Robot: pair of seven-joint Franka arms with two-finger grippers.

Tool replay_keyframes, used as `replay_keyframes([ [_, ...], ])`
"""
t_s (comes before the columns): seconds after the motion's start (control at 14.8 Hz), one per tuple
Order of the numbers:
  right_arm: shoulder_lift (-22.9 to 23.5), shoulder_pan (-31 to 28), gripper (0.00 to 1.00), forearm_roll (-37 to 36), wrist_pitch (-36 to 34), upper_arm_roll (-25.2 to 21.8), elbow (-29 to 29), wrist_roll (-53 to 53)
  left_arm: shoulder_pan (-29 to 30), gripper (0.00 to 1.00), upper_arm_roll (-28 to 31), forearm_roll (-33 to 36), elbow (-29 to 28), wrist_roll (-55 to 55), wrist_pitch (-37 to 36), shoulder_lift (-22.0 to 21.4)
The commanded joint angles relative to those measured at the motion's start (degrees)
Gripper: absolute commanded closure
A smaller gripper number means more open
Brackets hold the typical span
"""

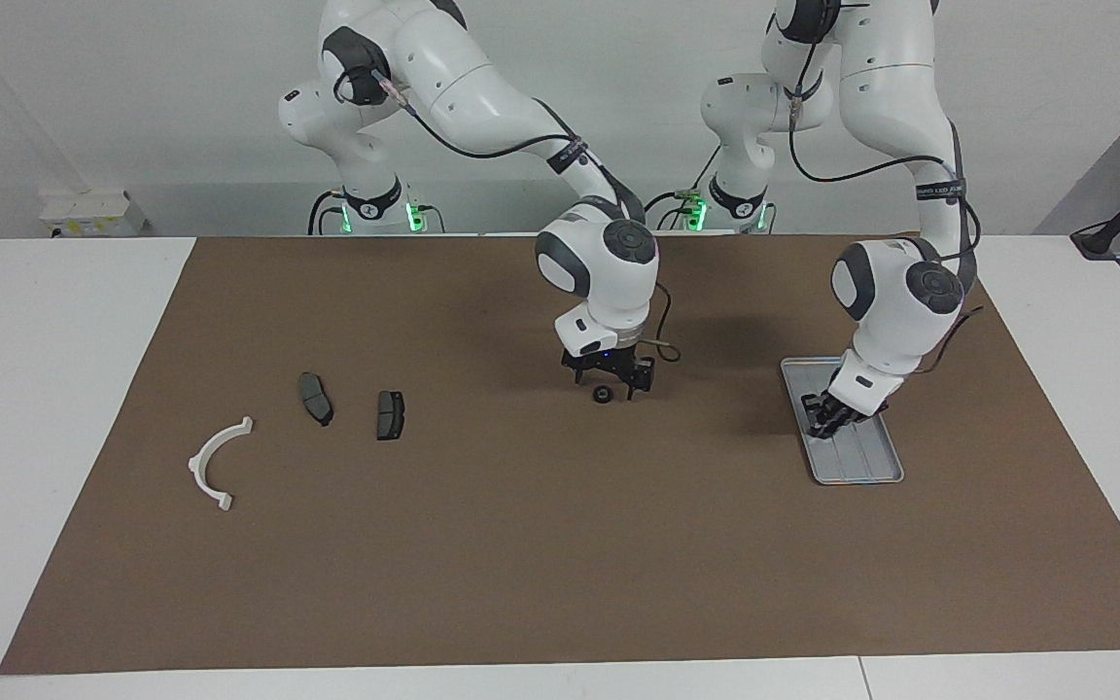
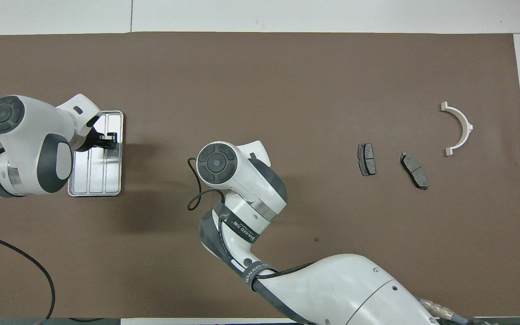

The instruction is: Place bearing gear from tray to pile

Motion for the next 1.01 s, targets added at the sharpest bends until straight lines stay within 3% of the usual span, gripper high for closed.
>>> replay_keyframes([
  [0.0,-0.8,-0.7,0.04,1.1,1.3,0.4,-2.1,-2.2,-0.4,1.0,0.6,-1.1,7.5,-0.3,-10.7,-1.1],
  [0.2,-0.9,-0.7,0.18,1.1,1.4,0.4,-2.5,-2.7,-0.1,1.0,0.6,-1.2,16.0,-0.3,-21.5,-1.2],
  [0.47,-0.9,-1.6,0.59,1.2,1.4,0.4,-2.4,-2.7,-0.2,1.0,0.8,-2.8,18.1,-0.7,-23.4,-1.4],
  [0.61,-0.8,-2.1,0.64,1.2,1.8,0.4,-2.2,-3.3,-0.8,1.0,0.9,-3.1,17.9,-1.1,-23.9,-2.0],
  [0.74,-0.8,-2.3,0.78,1.2,2.9,0.4,-2.3,-3.3,-1.0,1.0,0.8,-3.0,17.4,-2.7,-23.5,-2.3],
  [0.88,-0.8,-2.3,1.0,1.2,2.8,0.4,-2.3,-3.3,-4.9,1.0,1.0,-2.7,16.5,-7.5,-22.3,-2.4],
  [0.94,-0.8,-2.4,1.0,1.3,2.7,0.4,-2.2,-3.3,-7.0,1.0,1.0,-2.5,16.7,-10.9,-21.7,-2.4],
])
